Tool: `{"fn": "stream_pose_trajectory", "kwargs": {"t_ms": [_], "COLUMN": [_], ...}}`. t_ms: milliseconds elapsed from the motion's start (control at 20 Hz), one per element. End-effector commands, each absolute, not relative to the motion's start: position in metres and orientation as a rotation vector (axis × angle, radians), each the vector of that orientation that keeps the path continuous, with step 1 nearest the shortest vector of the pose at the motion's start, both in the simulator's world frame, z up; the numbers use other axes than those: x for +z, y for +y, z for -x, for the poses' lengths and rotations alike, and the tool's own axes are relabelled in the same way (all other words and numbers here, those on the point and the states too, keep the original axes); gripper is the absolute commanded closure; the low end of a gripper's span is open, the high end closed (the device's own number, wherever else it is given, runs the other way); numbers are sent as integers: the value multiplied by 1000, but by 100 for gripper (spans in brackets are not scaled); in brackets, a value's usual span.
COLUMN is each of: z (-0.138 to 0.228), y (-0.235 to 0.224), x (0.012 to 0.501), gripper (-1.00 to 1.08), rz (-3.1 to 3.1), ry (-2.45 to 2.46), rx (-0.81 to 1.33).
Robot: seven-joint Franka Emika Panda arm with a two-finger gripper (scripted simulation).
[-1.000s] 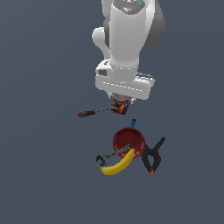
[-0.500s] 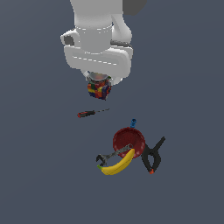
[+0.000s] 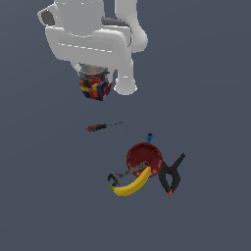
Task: Pick up a designated object from a clutter of objects.
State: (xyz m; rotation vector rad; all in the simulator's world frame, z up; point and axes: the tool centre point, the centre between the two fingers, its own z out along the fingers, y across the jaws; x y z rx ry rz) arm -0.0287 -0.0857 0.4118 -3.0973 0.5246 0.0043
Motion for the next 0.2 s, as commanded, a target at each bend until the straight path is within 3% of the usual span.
{"fn": "stream_pose_trajectory", "kwargs": {"t_ms": [0,150], "z": [28,27], "y": [-90,-91], "x": [418,420], "gripper": [108,108], "rz": [3098,3098], "ry": [523,523], "rx": [0,0]}}
